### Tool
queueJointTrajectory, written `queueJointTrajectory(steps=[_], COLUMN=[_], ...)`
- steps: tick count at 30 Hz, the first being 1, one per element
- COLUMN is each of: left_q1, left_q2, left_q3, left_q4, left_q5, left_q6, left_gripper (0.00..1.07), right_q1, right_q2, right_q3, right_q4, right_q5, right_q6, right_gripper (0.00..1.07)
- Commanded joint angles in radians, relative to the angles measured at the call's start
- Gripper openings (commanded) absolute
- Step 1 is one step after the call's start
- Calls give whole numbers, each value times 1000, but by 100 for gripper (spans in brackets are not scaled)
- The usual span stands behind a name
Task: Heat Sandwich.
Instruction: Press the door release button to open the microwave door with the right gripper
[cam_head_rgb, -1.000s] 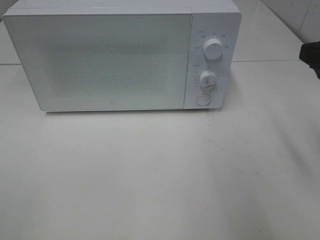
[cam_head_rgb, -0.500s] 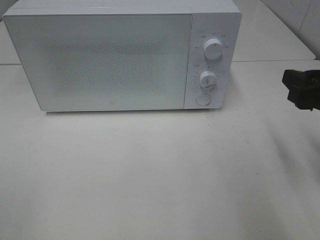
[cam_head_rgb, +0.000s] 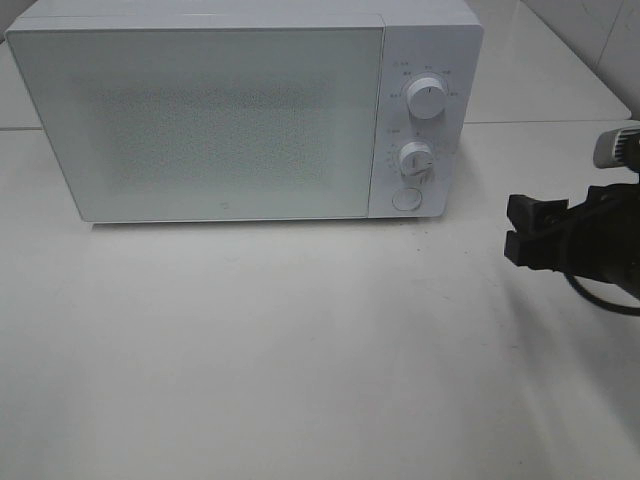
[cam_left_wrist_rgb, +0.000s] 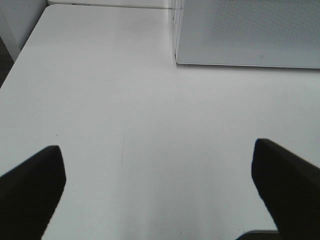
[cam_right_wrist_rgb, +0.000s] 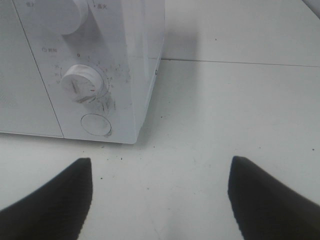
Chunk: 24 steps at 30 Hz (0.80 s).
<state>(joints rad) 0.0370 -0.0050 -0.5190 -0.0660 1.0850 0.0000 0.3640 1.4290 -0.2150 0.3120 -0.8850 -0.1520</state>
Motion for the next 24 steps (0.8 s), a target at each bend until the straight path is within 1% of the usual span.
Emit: queueJointTrajectory(steps=[1,2,3,4,6,7,10,12,15,21,24], left_q1=[-4,-4,-4,-4,-4,-4,-4,-4,-4,-4,-4], left_q2=[-16,-16,-16,-16,-16,-16,-16,-16,-16,-16,-16], left_q3=[2,2,2,2,2,2,2,2,2,2,2], left_q4=[-1,-1,-1,-1,-1,-1,-1,-1,-1,-1,-1], left_q5=[-15,-15,-15,-15,-15,-15,-15,-15,-15,-15,-15], left_q6=[0,0,0,0,0,0,0,0,0,0,0], left_gripper=[96,96,96,96,96,96,96,96,96,96,96], right_q1=[74,117,141,141,187,224,256,299,317,361,372], right_q2=[53,81,96,96,122,145,165,189,207,253,269], right_q3=[1,1,1,1,1,0,0,-17,-32,-104,-123], right_q4=[100,137,160,160,206,248,289,333,342,349,368], right_q5=[-91,-128,-149,-149,-179,-205,-227,-229,-224,-211,-205], right_q6=[-60,-64,-64,-64,-64,-64,-64,-64,-64,-64,-65], right_gripper=[74,74,74,74,74,74,74,74,74,74,73])
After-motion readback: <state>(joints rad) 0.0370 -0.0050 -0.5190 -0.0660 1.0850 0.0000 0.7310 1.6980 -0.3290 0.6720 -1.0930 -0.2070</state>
